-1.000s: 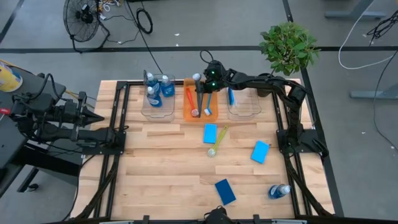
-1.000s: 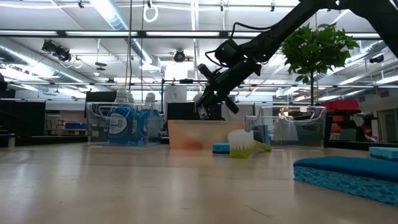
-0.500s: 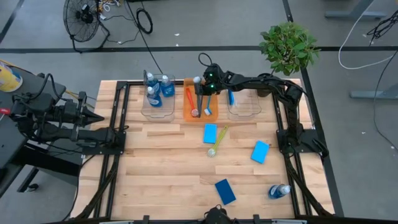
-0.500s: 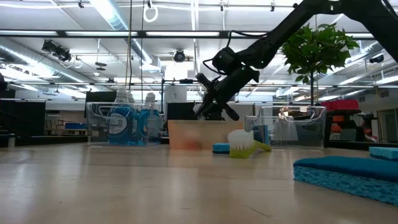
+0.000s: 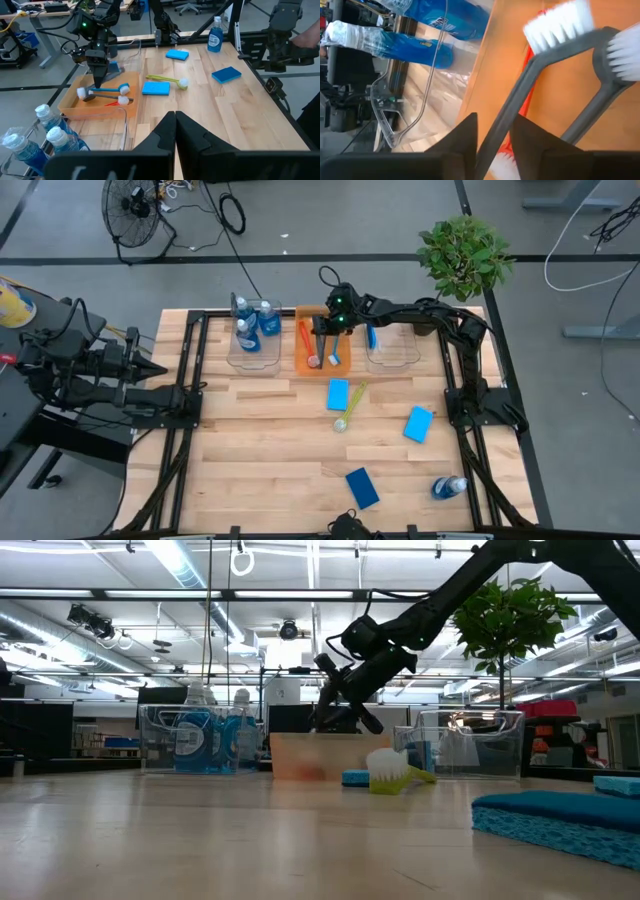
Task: Pick & Place Kitchen Sink Supplies
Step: Put the gray dish brush into the orange bin, then put the green dish brush into the orange bin
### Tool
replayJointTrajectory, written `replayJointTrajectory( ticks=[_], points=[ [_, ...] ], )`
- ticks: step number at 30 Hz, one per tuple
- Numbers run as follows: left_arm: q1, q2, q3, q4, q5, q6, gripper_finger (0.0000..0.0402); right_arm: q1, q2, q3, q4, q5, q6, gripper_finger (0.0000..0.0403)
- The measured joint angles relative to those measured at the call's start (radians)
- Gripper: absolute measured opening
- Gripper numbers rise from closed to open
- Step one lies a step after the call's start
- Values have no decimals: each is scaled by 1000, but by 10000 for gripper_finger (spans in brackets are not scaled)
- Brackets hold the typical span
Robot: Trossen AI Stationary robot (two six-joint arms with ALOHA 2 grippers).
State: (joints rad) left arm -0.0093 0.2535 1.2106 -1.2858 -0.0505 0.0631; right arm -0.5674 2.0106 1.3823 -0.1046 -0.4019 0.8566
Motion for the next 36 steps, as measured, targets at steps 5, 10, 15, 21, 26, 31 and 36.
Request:
replayJointTrajectory(
  ticks=[5,10,15,21,26,31,36],
  points=[
    [0,0,0,0,0,0,14,0,0,0,2,0,-19,154],
    [0,0,0,1,0,-2,14,0,-1,0,21,0,-27,173],
    [0,0,0,25,0,-2,14,0,-2,0,27,13,-27,176],
    [0,0,0,50,0,-2,14,0,-2,0,32,17,-56,176],
    [0,0,0,50,3,-2,14,0,-5,0,30,-59,-113,176],
    [0,0,0,49,2,0,14,14,-39,0,29,-164,-236,176],
    [0,0,0,49,-6,0,14,52,-96,0,30,-218,-383,176]
  ],
)
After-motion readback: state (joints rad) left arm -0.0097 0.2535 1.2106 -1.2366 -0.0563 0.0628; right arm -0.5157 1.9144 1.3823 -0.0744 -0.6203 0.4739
